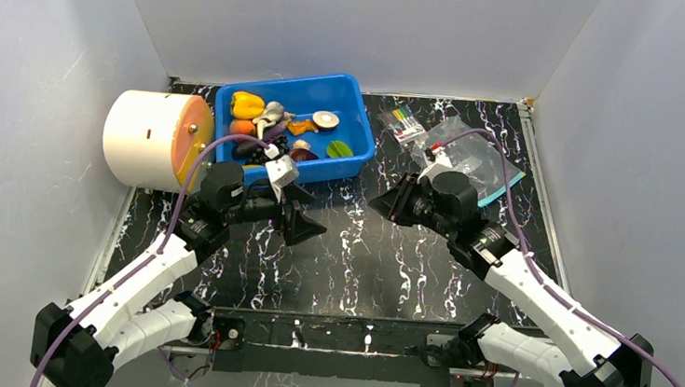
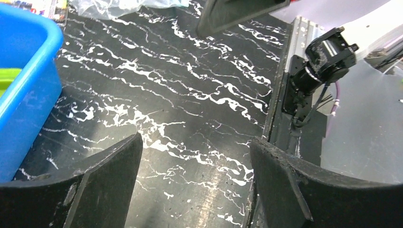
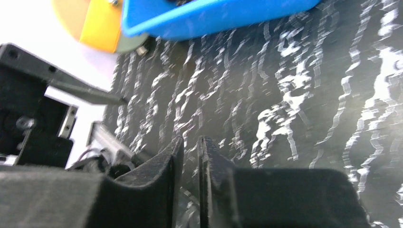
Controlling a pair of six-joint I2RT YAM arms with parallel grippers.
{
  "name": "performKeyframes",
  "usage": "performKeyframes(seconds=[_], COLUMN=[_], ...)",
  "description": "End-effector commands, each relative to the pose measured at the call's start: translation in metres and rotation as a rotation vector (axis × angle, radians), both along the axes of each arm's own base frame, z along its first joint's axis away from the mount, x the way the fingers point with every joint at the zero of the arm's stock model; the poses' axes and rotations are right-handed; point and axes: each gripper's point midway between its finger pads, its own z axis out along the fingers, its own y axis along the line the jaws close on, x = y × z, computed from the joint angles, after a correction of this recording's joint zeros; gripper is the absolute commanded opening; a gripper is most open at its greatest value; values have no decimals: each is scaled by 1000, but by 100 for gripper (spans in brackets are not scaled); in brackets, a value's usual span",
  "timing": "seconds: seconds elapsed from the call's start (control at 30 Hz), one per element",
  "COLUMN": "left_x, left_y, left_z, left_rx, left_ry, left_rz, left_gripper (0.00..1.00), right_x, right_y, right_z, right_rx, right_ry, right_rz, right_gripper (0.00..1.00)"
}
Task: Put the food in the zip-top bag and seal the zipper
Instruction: Pick up the zipper food storage bag at the center of the board.
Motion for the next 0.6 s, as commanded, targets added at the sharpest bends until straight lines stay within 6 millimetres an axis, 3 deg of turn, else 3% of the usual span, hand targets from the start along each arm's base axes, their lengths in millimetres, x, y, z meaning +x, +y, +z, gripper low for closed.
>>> performKeyframes(seconds=[0.0,0.13,0.23,0.43,0.57], left_x=[6,13,15,8,2], left_y=[8,24,34,48,52], left_z=[-4,-8,-9,-13,-21], left_rx=[31,64,75,86,98], left_ry=[-64,-35,-28,1,16], left_rz=[51,178,246,311,316], left_gripper=[82,86,98,98,98], right_x=[35,52,65,98,125], right_y=[-39,-65,-83,-113,-155], right_z=[31,29,27,15,-4], right_rx=[-45,-98,-166,-253,-179], right_ry=[-148,-187,-211,-194,-122], right_rz=[-270,-431,-522,-601,-650], right_gripper=[22,31,36,46,50])
